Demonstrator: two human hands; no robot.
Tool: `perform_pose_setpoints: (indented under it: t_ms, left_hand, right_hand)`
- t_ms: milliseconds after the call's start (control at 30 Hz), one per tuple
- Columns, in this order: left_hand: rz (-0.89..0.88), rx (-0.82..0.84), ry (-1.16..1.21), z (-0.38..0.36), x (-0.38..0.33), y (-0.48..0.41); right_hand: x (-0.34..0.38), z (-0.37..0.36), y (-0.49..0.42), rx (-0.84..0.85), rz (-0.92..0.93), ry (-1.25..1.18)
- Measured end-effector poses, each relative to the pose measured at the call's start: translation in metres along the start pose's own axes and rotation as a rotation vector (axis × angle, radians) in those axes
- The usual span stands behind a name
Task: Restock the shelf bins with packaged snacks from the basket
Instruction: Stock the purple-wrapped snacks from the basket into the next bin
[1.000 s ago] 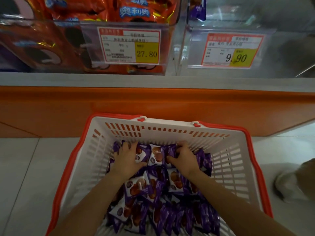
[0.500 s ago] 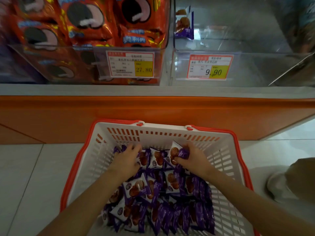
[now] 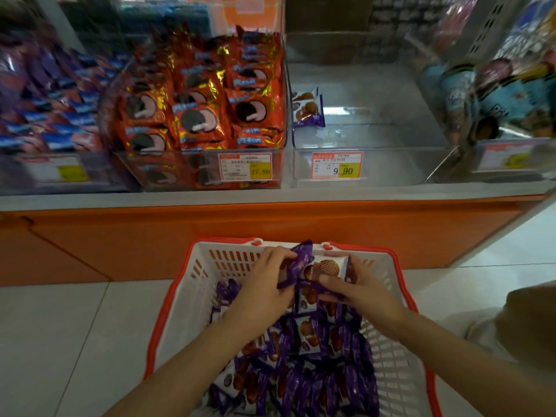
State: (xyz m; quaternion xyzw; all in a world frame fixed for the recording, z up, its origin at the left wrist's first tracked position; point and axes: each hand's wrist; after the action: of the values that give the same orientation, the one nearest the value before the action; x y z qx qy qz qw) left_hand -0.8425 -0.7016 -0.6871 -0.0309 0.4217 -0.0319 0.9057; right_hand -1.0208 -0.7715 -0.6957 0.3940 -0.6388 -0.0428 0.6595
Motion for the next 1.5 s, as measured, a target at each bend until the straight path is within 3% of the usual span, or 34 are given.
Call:
perform_pose_setpoints:
  t_ms: [167,267,467,633,767,867,967,1167,1300,1500]
  left_hand:
    - [0.031,-0.137,0.216,0.01,-0.033,0.002]
    - [0.07,-0.236,0.21,0.016,-0.041,-0.003]
    - [0.135,-0.247,0.263,0.035,-0.062,-0.015]
    - [-0.049,-0.354,0.192,0.054,-0.078,-0.03]
    - [-0.291,-0.442,-0.087,0.089,-0.082,-0.054]
    - [-0.464,-0.437,-0.287,0.116,-0.081,-0.077]
    - [-0.504,-0.407,-0.368,0.134,-0.076,-0.093]
    - [-0.512,-0.437,-0.414,0.159,-0.064,-0.117]
    - [-0.49,-0.491,-0.353,0.166,-0.057,-0.13]
    - [-0.484,-0.51,-0.226,0.168,-0.053,-0.14]
  right_hand:
    - [0.017,-0.004,0.022,-0.05,0.039,-0.009]
    - [0.026,-0.006,0.034,-0.034,0.068,0.0]
    - [0.049,-0.003,0.045,-0.043,0.167,0.064]
    - [0.077,0.001,0.051,-0.119,0.446,0.107]
    - [0.109,0.001,0.043,-0.141,0.656,0.081]
    - [0.142,0.0,0.026,-0.196,0.785,0.122]
    - [0.172,-0.002,0.001,-0.347,0.886,0.27]
    - [0.22,-0.006,-0.062,-0.491,0.731,0.496]
    - [0.254,-0.005,-0.1,-0.483,0.486,0.935]
    - [0.264,0.0,-0.137,-0.442,0.441,1.392]
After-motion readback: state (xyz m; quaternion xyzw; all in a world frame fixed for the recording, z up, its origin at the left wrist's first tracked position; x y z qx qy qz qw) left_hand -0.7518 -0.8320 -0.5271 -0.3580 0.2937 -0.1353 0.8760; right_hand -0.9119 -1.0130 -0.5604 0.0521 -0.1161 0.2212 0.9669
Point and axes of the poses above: each hand's wrist, its own y-axis away from the middle knuckle, its own z-axis out of the back of the hand, x = y × z, and after that the axes turned 10 degrees about -z, right-handed
